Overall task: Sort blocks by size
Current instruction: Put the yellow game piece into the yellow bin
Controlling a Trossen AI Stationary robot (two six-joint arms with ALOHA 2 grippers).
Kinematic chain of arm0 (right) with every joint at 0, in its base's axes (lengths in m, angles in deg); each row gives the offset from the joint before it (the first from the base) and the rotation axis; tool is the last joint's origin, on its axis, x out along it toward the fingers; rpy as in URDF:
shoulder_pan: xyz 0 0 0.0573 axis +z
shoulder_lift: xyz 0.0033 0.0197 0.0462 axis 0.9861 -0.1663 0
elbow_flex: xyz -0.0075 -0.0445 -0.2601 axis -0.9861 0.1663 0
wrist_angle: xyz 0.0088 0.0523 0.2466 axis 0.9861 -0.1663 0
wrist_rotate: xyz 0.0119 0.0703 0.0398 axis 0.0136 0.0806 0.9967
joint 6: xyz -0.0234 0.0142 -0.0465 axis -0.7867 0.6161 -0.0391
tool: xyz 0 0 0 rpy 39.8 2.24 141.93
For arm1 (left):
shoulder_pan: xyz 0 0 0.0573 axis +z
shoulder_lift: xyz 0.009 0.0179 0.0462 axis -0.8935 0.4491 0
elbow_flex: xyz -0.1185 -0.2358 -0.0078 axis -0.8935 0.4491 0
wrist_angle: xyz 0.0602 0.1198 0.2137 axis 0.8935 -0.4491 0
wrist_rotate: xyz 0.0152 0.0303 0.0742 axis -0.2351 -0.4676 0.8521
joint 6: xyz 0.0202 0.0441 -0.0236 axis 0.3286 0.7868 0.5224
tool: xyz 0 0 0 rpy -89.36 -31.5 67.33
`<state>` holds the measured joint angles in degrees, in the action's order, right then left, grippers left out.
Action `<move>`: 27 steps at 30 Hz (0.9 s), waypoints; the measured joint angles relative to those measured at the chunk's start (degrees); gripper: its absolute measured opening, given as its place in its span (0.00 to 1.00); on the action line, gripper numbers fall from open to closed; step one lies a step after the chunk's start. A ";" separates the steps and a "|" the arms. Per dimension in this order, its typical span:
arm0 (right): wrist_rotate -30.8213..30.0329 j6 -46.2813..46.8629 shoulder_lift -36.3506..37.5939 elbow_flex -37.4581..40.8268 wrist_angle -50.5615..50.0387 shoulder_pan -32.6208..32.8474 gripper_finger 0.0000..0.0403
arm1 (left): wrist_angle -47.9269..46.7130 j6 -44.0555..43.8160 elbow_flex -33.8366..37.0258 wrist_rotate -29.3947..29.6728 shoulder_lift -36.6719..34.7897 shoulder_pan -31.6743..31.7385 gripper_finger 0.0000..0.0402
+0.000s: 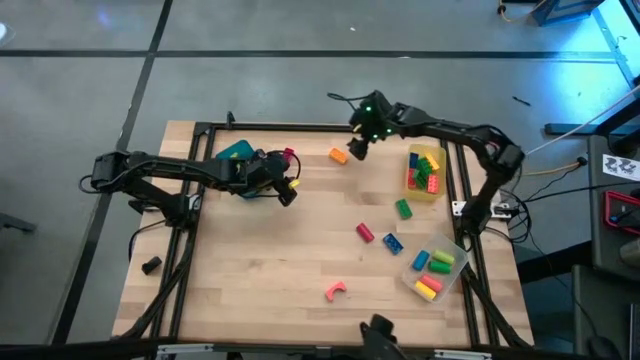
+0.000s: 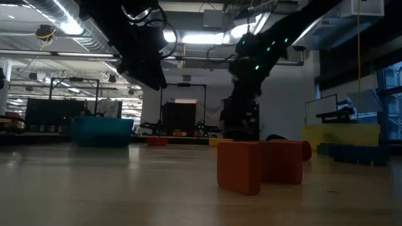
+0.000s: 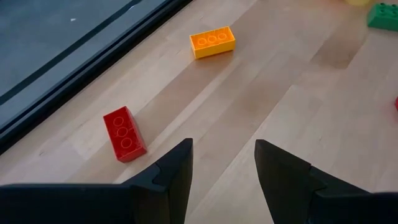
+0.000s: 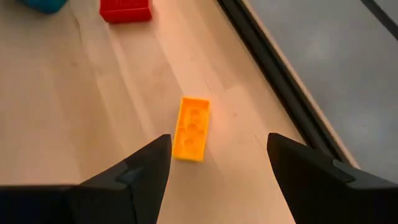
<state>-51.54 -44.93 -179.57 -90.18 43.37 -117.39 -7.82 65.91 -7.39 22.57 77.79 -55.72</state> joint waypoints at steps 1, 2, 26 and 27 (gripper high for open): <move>0.36 -0.03 -1.24 0.00 1.20 0.32 0.66 | 0.01 0.06 0.00 0.00 0.00 0.00 0.39; 0.37 -0.03 -2.50 0.02 2.13 0.50 0.66 | -0.01 0.13 0.00 -0.01 0.00 0.00 0.39; -9.05 -4.25 -14.85 0.07 12.52 5.34 0.66 | 0.01 0.13 0.00 0.00 0.00 0.00 0.39; -8.82 -4.20 -15.23 0.07 12.83 5.41 0.66 | 0.01 0.13 0.00 0.00 0.00 0.00 0.39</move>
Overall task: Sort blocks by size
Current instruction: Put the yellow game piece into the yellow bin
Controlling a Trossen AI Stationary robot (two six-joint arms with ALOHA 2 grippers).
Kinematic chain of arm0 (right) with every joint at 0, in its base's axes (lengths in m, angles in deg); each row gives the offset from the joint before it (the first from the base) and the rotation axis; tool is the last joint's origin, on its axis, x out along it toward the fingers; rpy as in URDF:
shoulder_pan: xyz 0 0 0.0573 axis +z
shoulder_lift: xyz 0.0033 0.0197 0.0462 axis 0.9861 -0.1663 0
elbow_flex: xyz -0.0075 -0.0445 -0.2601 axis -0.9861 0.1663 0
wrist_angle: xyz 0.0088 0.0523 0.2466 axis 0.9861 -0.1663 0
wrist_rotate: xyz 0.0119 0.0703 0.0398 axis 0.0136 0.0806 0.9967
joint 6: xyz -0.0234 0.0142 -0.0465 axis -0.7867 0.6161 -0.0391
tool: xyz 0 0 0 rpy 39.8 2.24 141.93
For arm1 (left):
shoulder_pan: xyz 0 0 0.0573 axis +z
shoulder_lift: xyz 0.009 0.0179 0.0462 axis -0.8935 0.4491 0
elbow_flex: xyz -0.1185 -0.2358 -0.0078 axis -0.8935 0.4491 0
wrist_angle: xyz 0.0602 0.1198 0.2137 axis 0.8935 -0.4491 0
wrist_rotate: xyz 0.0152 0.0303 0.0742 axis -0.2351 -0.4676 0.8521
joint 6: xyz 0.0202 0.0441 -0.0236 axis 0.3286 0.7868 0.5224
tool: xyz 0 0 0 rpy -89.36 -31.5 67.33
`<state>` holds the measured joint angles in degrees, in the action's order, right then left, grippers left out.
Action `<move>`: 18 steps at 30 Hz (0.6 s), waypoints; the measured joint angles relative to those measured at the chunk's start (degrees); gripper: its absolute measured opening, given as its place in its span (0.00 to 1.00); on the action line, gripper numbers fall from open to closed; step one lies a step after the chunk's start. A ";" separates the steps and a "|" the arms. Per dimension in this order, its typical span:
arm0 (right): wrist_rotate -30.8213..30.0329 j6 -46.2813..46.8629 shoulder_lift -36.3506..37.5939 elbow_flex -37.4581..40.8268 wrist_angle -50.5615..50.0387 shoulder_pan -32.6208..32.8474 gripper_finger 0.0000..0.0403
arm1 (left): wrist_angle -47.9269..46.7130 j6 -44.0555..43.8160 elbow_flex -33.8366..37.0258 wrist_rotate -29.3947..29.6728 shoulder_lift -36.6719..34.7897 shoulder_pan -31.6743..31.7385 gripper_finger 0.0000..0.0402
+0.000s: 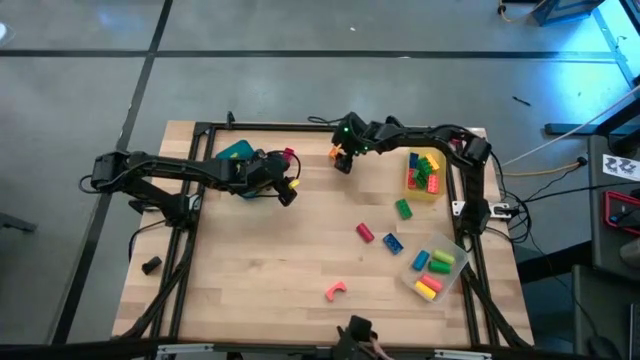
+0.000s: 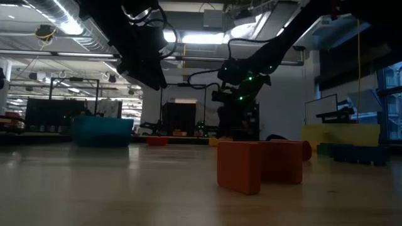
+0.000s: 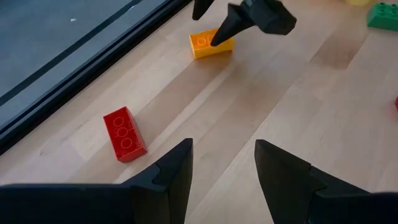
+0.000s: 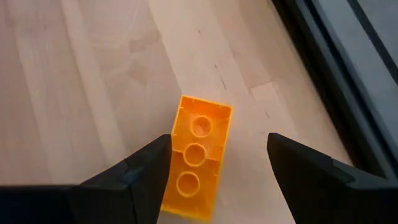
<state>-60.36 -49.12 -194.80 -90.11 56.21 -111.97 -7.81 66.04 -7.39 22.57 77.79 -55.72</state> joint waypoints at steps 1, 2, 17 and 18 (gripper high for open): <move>0.15 0.08 -0.38 -0.04 0.14 0.01 0.66 | 0.02 0.00 0.00 -0.01 0.00 0.00 0.39; 0.34 0.10 -0.86 -0.04 -0.11 0.02 0.66 | 0.00 0.00 0.00 0.00 0.00 0.00 0.39; 1.00 0.05 -2.57 -0.03 -1.44 0.11 0.38 | -0.01 -0.85 0.00 -0.02 0.00 0.00 0.39; 0.87 0.00 -2.32 -0.02 -1.94 0.09 0.33 | -0.02 -0.85 0.00 0.00 0.00 0.00 0.39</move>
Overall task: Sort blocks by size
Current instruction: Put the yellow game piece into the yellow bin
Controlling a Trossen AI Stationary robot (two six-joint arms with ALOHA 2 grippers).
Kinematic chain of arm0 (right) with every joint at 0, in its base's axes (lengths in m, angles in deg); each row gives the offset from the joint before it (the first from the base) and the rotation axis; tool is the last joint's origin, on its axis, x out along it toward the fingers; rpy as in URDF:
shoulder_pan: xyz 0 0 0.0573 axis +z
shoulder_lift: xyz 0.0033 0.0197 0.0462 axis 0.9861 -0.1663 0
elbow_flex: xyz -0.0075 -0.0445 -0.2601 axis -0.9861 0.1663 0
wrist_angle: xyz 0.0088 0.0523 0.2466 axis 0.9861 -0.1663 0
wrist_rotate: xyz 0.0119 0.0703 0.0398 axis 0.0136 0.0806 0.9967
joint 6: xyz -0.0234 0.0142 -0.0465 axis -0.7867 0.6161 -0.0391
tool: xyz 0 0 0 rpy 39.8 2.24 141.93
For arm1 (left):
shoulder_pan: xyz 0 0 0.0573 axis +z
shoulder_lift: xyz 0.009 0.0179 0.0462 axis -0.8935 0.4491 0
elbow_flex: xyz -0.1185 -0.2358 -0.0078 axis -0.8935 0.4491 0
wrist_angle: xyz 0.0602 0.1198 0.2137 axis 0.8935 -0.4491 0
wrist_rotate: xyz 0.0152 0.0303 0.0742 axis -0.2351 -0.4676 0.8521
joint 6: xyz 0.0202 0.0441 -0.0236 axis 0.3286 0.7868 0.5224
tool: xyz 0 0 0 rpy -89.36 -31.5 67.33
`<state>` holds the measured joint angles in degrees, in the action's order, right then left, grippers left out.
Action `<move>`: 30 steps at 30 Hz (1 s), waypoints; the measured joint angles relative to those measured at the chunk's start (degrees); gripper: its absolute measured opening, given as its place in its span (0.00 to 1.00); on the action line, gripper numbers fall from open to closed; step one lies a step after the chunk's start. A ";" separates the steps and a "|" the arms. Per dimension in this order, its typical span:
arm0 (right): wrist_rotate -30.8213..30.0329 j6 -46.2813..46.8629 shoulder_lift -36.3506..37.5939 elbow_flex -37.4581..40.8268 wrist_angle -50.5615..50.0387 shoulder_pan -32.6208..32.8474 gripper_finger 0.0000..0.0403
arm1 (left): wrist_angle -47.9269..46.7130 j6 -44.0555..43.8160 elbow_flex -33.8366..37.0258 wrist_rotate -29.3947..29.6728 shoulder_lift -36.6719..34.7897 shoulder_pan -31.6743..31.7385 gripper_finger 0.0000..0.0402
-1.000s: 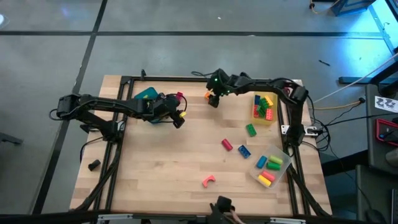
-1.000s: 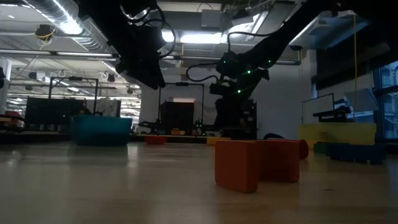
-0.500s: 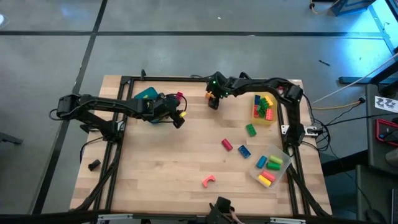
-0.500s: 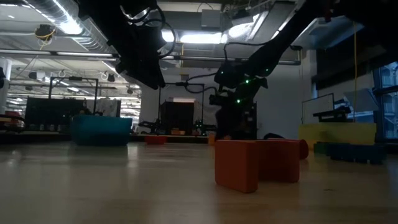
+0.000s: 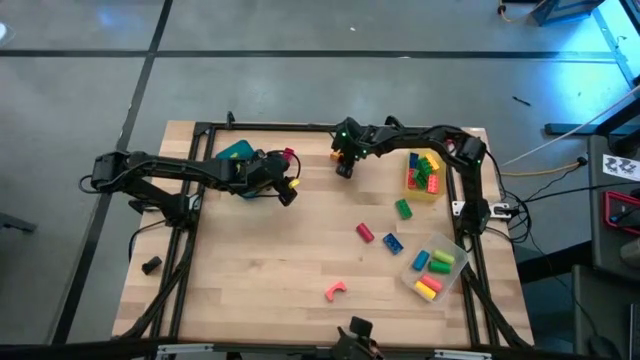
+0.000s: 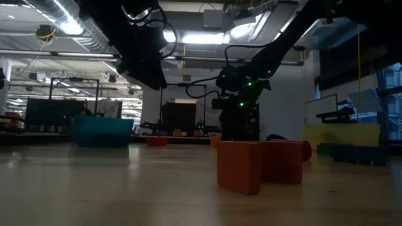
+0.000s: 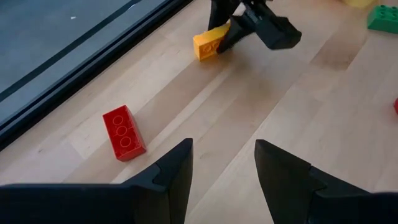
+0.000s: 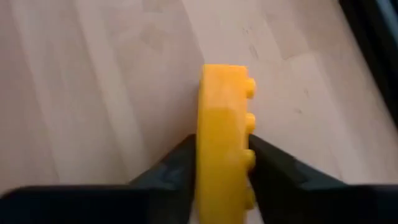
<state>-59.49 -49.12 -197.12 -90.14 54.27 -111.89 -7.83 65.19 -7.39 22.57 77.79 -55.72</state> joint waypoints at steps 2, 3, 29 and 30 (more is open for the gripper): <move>-0.29 -0.25 0.70 -0.78 -2.62 -0.07 0.24 | -0.01 0.00 0.00 -0.01 0.00 0.00 0.39; -0.31 -0.55 1.09 -1.65 -4.68 -0.07 0.24 | -0.01 0.00 0.00 0.00 0.00 0.00 0.39; -8.87 0.23 17.03 -15.43 -67.93 -0.07 0.25 | -0.01 -0.02 0.00 -0.02 0.00 0.00 0.39; -9.15 1.07 17.52 -15.43 -69.32 -0.07 0.25 | -0.01 -0.02 0.00 -0.02 0.00 0.00 0.39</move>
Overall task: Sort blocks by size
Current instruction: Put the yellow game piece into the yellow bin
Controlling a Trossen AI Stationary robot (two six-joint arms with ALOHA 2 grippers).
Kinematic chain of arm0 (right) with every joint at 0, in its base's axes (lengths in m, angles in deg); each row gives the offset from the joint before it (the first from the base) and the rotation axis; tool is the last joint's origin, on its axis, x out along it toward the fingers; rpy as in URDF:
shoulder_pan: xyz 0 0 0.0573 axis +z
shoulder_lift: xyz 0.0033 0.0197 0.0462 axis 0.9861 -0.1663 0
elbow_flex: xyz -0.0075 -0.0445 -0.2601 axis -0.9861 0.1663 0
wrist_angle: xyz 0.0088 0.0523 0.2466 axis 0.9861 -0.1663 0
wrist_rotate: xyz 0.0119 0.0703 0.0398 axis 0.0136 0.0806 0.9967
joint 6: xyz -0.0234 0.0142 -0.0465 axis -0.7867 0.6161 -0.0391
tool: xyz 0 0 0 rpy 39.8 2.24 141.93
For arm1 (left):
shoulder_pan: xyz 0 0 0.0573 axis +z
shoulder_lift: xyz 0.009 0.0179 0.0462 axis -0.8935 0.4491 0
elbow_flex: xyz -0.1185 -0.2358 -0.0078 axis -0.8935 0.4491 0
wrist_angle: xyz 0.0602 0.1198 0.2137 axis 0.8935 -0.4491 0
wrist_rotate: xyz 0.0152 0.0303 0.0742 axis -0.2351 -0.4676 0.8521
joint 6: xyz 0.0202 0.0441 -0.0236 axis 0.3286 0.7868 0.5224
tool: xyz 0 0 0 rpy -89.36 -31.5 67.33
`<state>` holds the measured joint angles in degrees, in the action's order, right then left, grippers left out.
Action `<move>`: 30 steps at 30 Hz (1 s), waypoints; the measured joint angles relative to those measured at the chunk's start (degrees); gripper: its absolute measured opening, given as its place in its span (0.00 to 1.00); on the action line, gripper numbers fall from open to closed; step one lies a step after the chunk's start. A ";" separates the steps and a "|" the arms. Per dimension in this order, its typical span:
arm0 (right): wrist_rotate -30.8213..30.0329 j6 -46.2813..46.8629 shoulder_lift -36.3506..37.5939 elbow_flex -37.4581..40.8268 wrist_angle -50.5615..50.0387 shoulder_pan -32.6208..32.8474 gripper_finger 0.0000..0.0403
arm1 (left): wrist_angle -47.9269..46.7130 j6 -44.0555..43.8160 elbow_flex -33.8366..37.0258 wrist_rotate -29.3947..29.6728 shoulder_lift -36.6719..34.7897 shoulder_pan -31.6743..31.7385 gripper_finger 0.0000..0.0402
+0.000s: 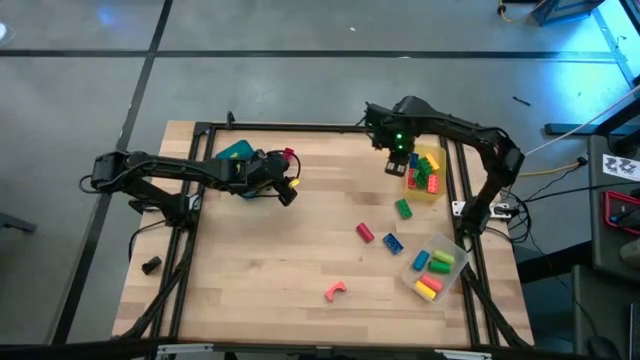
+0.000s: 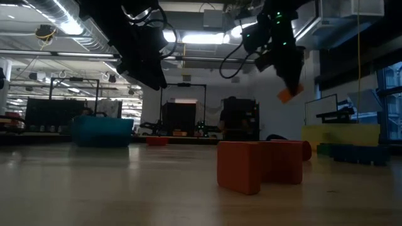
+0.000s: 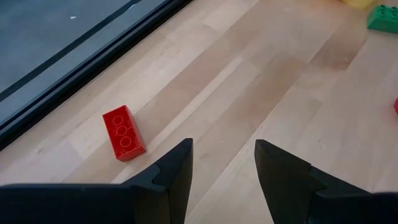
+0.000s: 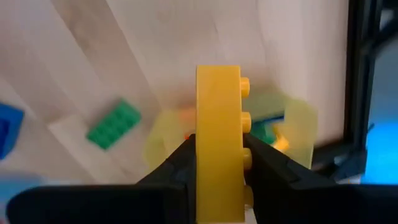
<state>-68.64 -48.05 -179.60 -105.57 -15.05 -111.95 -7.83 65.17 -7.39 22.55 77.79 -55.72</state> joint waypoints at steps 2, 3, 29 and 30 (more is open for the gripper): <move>-0.71 0.69 0.92 0.02 -2.61 0.00 0.25 | 0.00 0.00 0.00 0.02 0.00 0.00 0.39; -1.35 1.31 1.44 0.02 -3.83 0.00 0.25 | 0.00 -0.01 0.00 0.01 0.00 -0.01 0.39; -5.70 6.14 20.44 29.94 7.20 0.00 0.36 | 0.39 -0.17 0.00 0.11 0.00 0.50 0.39; -5.73 6.02 20.44 30.24 7.32 0.00 0.38 | 0.45 -0.58 0.00 0.15 0.00 0.82 0.39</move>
<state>-74.37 -42.03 -159.16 -75.33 -7.74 -111.95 -7.38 64.59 -7.39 22.70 77.79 -54.89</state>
